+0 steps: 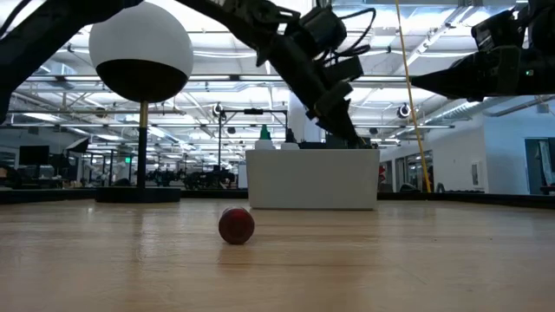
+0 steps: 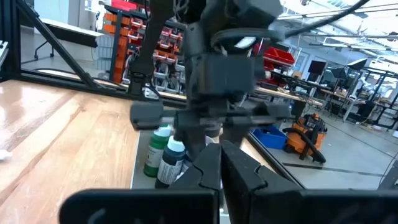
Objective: Pick & Place food coloring
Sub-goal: Put the small green food coloring bottle into the gray bin
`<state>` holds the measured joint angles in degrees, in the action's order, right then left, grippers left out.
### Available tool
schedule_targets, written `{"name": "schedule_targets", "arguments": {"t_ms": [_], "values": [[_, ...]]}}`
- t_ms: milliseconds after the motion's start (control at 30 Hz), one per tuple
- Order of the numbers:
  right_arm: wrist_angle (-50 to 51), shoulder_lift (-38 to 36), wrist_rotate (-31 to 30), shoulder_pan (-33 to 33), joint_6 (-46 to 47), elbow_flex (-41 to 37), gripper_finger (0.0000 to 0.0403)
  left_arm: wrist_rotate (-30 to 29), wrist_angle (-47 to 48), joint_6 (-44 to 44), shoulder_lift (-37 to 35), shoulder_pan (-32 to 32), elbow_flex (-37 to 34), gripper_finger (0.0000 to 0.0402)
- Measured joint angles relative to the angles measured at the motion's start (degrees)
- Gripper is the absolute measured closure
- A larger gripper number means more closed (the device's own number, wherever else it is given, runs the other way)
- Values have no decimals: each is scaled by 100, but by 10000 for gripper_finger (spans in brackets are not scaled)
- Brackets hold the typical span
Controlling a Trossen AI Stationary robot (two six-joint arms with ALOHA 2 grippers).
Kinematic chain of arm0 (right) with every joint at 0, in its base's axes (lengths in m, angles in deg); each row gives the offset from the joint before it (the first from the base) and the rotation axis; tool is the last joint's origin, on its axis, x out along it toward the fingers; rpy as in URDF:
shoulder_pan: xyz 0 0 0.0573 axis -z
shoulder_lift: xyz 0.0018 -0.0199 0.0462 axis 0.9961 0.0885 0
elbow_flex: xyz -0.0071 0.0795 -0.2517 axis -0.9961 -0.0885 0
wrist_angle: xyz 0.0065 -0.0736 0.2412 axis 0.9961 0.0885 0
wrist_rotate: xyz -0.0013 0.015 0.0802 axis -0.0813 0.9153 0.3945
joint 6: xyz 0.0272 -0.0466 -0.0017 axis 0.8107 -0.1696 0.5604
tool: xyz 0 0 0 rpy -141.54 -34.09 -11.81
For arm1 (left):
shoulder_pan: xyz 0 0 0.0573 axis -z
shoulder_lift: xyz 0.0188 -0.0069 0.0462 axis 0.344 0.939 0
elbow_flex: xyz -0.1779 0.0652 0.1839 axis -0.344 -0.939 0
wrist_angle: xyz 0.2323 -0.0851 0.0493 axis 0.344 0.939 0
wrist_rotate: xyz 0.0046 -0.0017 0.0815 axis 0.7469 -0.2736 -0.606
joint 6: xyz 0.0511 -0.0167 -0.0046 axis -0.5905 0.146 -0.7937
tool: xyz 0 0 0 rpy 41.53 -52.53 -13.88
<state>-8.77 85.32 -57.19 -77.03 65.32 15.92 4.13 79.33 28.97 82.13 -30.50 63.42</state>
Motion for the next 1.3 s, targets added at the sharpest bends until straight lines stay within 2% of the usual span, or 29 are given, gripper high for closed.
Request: {"name": "schedule_targets", "arguments": {"t_ms": [233, 1300], "values": [[-16, 30, 6, 0, -18, 2, 403, 299, -25, -15, 116, -57, -4, 309], [31, 68, 7, 0, -61, 2, 403, 374, -328, -344, 470, -252, -8, 309]]}}
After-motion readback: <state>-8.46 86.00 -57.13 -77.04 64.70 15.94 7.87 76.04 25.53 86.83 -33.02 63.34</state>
